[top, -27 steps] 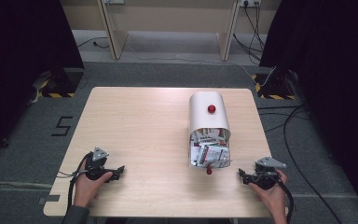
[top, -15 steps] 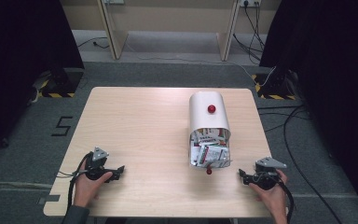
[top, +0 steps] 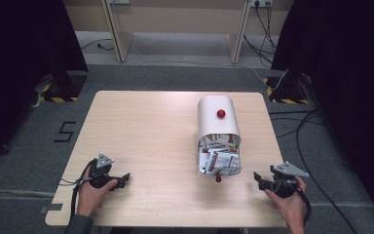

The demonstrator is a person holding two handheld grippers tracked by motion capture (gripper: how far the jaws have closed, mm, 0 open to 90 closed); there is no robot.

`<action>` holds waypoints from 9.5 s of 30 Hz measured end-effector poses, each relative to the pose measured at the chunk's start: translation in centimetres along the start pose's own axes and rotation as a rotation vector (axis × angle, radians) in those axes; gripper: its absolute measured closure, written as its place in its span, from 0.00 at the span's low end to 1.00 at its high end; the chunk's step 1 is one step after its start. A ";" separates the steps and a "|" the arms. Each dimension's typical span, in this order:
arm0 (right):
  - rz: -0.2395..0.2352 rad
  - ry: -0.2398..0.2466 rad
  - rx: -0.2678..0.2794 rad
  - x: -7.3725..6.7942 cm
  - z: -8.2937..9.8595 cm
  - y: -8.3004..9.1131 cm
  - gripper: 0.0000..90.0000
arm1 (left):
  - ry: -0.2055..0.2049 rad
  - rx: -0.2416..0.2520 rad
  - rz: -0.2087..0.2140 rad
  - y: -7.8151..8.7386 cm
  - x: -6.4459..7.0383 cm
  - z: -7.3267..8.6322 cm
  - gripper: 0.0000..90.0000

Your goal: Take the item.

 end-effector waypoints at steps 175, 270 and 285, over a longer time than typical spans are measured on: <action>-0.251 0.236 0.265 -8.5 -8.1 10.2 0.42 | 0.000 0.000 0.000 0.0 0.0 0.0 0.00; -0.419 0.377 0.266 -9.5 -9.0 7.5 1.00 | 0.002 0.002 -0.001 0.0 0.0 0.0 0.00; -0.424 0.341 0.330 -9.2 -9.6 9.3 1.00 | 0.002 0.001 -0.001 0.0 0.0 0.0 0.00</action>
Point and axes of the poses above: each handheld gripper's, and its own axes: y roughly backward along the jaws, z roughly out of its underside, x roughly to its right, the point moved 2 cm from there along -y, roughly forward along the jaws, and after that the axes turned 11 degrees about z, right-handed, at the moved point
